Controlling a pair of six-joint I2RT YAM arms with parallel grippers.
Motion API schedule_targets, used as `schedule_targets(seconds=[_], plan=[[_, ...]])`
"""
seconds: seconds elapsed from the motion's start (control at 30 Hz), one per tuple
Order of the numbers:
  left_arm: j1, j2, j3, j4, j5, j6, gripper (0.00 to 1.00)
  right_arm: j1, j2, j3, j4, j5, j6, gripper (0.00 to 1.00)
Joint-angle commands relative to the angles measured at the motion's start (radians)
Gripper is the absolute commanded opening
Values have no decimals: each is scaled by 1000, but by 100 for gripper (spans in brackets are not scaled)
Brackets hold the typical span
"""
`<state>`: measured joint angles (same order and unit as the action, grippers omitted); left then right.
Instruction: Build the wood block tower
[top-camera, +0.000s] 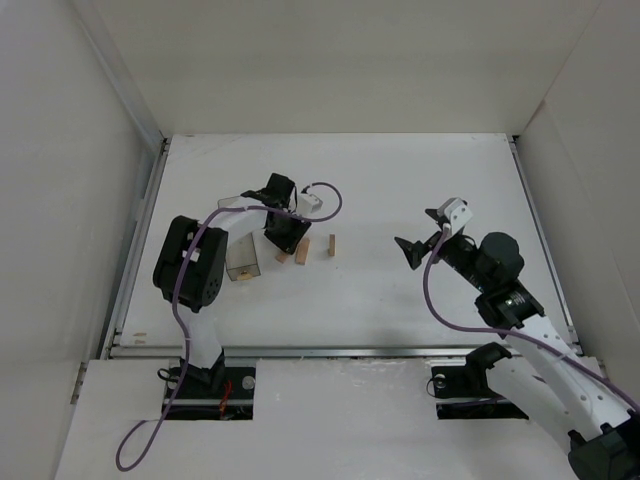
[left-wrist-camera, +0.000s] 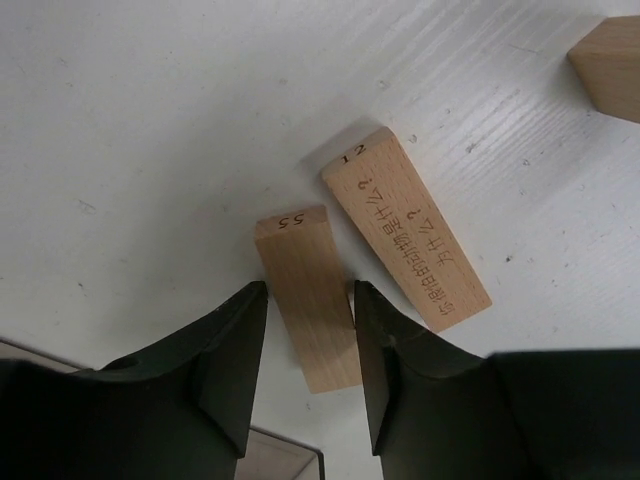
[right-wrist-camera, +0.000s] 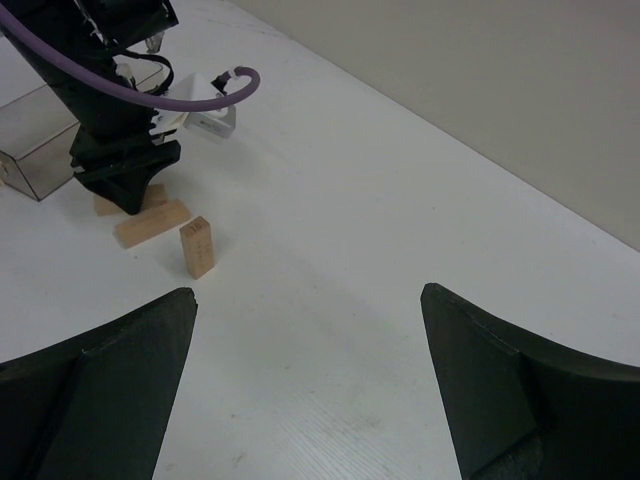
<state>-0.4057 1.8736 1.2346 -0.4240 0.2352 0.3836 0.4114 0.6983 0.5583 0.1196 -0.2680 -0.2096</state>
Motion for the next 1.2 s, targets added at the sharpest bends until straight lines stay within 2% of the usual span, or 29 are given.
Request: schedule_targets(seconds=[0.0, 0.07, 0.1, 0.23, 0.43, 0.53, 0.57, 0.67, 0.7, 0.73, 0.83, 0.9, 0.97, 1.17], plan=[[-2, 24, -17, 7, -7, -14, 36, -6, -22, 18, 26, 19, 6, 100], [-2, 24, -17, 7, -7, -14, 26, -6, -22, 18, 26, 19, 6, 100], [-2, 24, -29, 7, -7, -14, 18, -6, -22, 18, 26, 19, 6, 100], [-2, 12, -49, 7, -7, 6, 0, -6, -22, 28, 26, 29, 15, 100], [-2, -79, -5, -36, -28, 83, 0, -6, 39, 84, 26, 78, 127, 100], [24, -193, 66, -59, -75, 159, 0, -6, 108, 159, -8, 105, 281, 100], [24, -221, 83, -59, -76, 182, 0, -6, 127, 179, -8, 105, 282, 100], [24, -319, 141, -41, -42, 270, 0, -6, 226, 276, -17, 26, 361, 100], [24, -341, 152, -41, 19, 287, 0, -6, 260, 307, -27, -2, 416, 100], [24, -362, 161, -26, 56, 299, 0, -6, 292, 337, -41, -13, 447, 98], [24, -413, 170, -4, 227, 322, 0, -6, 432, 475, -72, -68, 571, 83], [24, -413, 209, -33, 288, 322, 0, -6, 530, 561, -81, -112, 633, 73], [1, -413, 235, -64, 328, 322, 0, 4, 590, 613, -81, -187, 676, 70], [-56, -404, 295, -98, 346, 331, 0, 50, 731, 709, -17, -246, 772, 70]])
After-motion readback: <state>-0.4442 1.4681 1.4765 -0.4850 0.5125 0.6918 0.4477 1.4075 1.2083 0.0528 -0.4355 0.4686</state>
